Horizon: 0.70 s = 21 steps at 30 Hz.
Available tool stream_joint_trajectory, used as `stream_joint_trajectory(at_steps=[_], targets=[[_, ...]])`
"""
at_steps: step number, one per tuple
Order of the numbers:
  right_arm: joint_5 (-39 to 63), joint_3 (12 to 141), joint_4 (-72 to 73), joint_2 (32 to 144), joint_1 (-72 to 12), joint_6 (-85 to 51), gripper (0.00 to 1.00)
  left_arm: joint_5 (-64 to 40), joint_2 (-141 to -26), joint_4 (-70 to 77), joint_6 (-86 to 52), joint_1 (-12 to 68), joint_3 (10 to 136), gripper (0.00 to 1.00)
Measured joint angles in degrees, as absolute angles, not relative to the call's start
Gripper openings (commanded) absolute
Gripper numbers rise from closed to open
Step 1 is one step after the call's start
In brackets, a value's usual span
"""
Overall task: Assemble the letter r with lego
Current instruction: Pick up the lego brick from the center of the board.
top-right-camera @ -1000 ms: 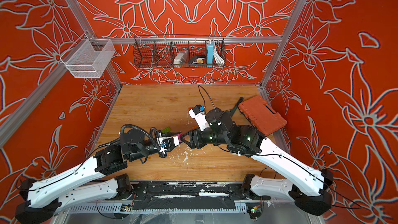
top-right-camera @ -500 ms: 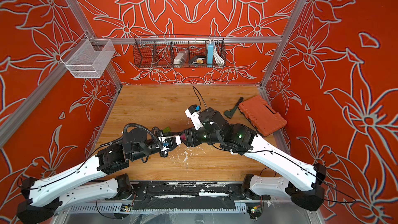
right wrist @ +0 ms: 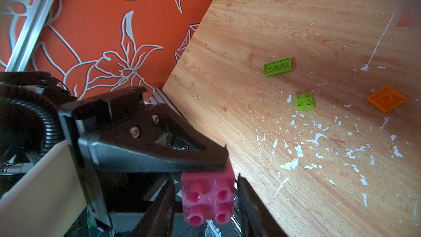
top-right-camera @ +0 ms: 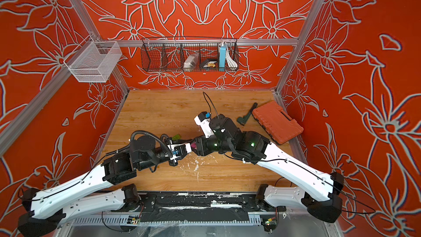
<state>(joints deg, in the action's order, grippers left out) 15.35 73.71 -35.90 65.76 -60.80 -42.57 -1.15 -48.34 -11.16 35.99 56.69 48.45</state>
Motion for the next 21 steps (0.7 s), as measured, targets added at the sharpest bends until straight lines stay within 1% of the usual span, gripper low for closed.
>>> stream_joint_trajectory(at_steps=[8, 18, 19, 21], targets=[[15.4, 73.3, -35.8, 66.2, -60.8, -42.8, 0.38, -1.1, -48.8, -11.6, 36.0, 56.7, 48.7, 0.0], [15.2, 73.1, -35.7, 66.3, -60.8, -42.8, 0.2, -1.0, -49.1, -12.4, 35.1, 56.4, 49.1, 0.0], [15.2, 73.1, -35.7, 66.3, -60.8, -42.8, 0.19, -0.9, -49.2, -12.5, 34.9, 56.3, 49.3, 0.02], [15.0, 72.9, -35.3, 66.2, -60.8, -42.8, 0.15, -0.9, -49.2, -12.6, 34.4, 56.2, 49.3, 0.18]])
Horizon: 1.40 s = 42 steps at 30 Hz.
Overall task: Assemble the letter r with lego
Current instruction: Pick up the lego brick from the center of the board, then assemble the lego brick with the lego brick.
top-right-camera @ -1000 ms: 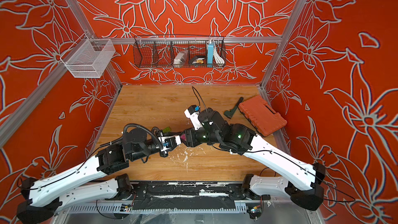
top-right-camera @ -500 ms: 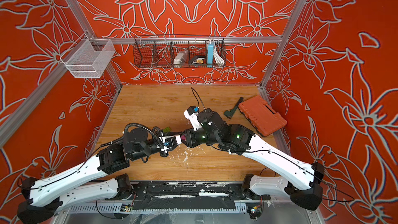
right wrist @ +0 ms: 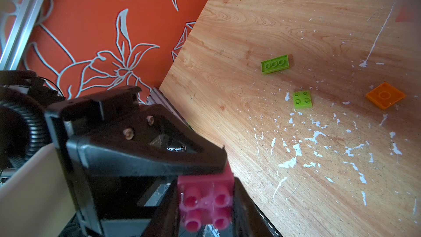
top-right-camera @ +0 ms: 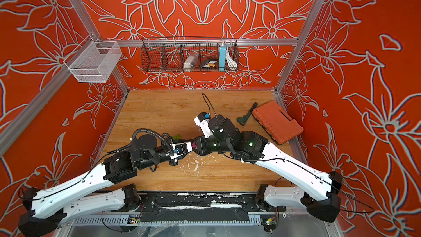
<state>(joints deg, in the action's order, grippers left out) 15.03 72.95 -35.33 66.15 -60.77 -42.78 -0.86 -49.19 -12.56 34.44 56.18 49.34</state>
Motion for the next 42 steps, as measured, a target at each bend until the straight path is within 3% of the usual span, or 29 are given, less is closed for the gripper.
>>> stream_joint_trajectory(at_steps=[1, 3, 4, 7, 13, 16, 19, 26, 31, 34, 42], targets=[[14.9, 72.6, -35.0, 65.9, -60.8, -42.8, 0.13, -0.9, -49.2, -12.5, 34.2, 56.2, 49.3, 0.26], [14.5, 71.9, -34.2, 65.2, -60.8, -42.8, 0.12, -0.9, -49.2, -12.3, 33.7, 56.2, 49.3, 0.55], [14.2, 71.6, -34.1, 64.8, -60.8, -42.8, 0.11, -0.9, -49.1, -12.0, 33.1, 56.2, 49.3, 0.65], [12.3, 70.6, -34.1, 62.8, -60.8, -42.4, 0.11, -1.2, -47.8, -11.0, 30.8, 56.1, 49.0, 0.79], [6.4, 69.3, -34.6, 58.4, -60.6, -39.1, 0.07, -1.9, -41.3, -10.3, 19.7, 55.9, 45.5, 0.83], [2.6, 69.3, -36.8, 58.3, -60.6, -36.6, 0.0, -1.2, -38.7, -12.2, 11.0, 55.9, 43.5, 0.91], [-0.6, 69.8, -40.9, 60.6, -60.6, -33.7, 0.0, 1.0, -37.6, -16.5, 1.4, 55.9, 42.7, 0.98], [-3.6, 70.7, -48.0, 71.1, -59.2, -28.5, 0.0, 12.1, -37.7, -31.6, -24.6, 55.9, 42.5, 0.98], [-1.6, 70.9, -49.2, 77.0, -56.4, -26.3, 0.0, 14.3, -34.7, -36.0, -35.1, 55.5, 39.2, 0.98], [-0.3, 73.8, -51.1, 82.0, -55.2, -25.2, 0.0, 13.2, -34.5, -38.2, -38.1, 51.4, 38.2, 0.98], [1.1, 84.3, -54.7, 95.0, -54.0, -22.9, 0.0, -2.0, -43.1, -36.6, -40.1, 28.8, 35.6, 0.98]])
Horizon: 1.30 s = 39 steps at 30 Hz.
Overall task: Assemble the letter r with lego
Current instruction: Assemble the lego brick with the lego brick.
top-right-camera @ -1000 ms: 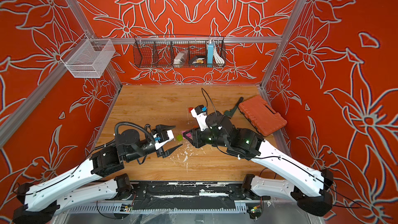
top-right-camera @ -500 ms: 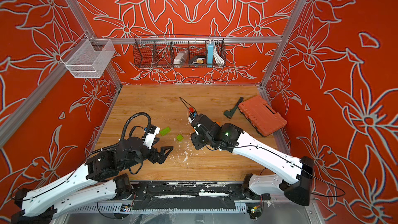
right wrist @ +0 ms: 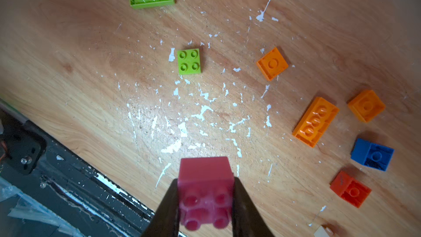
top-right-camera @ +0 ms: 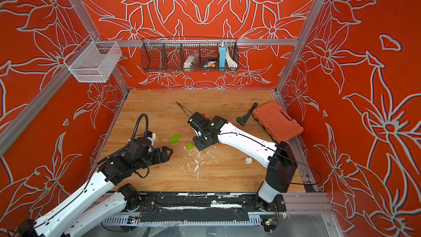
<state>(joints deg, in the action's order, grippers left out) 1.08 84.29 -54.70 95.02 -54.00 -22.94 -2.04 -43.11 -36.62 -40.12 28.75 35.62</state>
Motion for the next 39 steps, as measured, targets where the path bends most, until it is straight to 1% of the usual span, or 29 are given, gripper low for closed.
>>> stream_joint_trajectory(at_steps=[4, 8, 12, 19, 21, 28, 33, 39], targets=[[1.1, 88.5, -55.5, 101.2, -54.0, -22.2, 0.0, -8.3, -51.7, -36.8, -39.9, 22.3, 37.5, 0.98], [1.1, 92.1, -55.8, 106.3, -53.9, -21.5, 0.0, -10.7, -56.5, -37.8, -39.8, 20.6, 40.0, 0.98], [1.1, 97.0, -56.9, 111.2, -53.9, -21.5, 0.0, -10.5, -55.2, -37.8, -40.6, 20.5, 39.7, 0.98], [1.6, 104.6, -59.6, 119.4, -53.9, -21.7, 0.0, -10.5, -41.5, -34.2, -41.6, 19.6, 32.2, 0.98], [1.6, 106.1, -60.5, 121.1, -53.9, -21.7, 0.0, -12.2, -41.5, -33.6, -41.6, 17.5, 32.1, 0.98], [2.1, 110.2, -62.7, 125.4, -53.9, -21.6, 0.0, -24.5, -48.0, -26.5, -42.3, 7.7, 27.4, 0.98], [2.7, 113.1, -64.0, 127.7, -53.9, -21.7, 0.0, -28.8, -48.2, -24.9, -42.5, 5.9, 26.5, 0.98], [3.1, 116.3, -65.3, 130.5, -53.9, -21.8, 0.0, -30.8, -48.3, -23.7, -42.6, 5.6, 26.5, 0.98]])
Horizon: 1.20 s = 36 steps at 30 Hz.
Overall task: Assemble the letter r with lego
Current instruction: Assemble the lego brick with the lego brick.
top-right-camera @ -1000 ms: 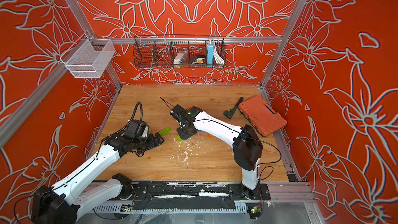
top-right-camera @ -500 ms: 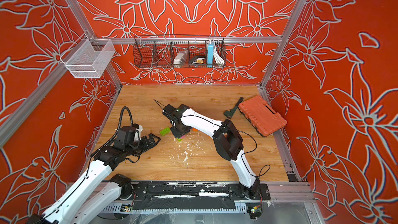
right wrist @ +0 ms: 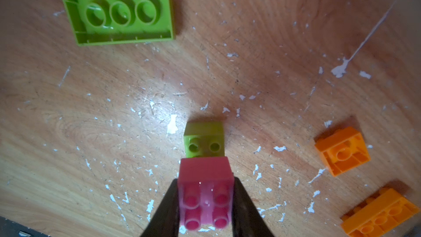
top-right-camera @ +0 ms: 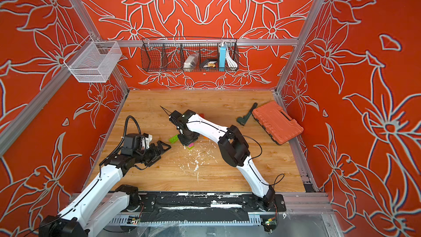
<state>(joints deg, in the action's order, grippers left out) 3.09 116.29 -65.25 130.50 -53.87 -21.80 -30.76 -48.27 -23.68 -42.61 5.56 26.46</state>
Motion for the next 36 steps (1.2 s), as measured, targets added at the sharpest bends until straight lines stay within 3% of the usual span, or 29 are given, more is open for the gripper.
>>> stream_joint_trajectory(at_steps=[36], targets=[[3.2, 121.4, -68.5, 135.4, -53.5, -21.6, 0.0, -33.3, -48.4, -23.0, -42.7, 5.5, 26.5, 0.98]])
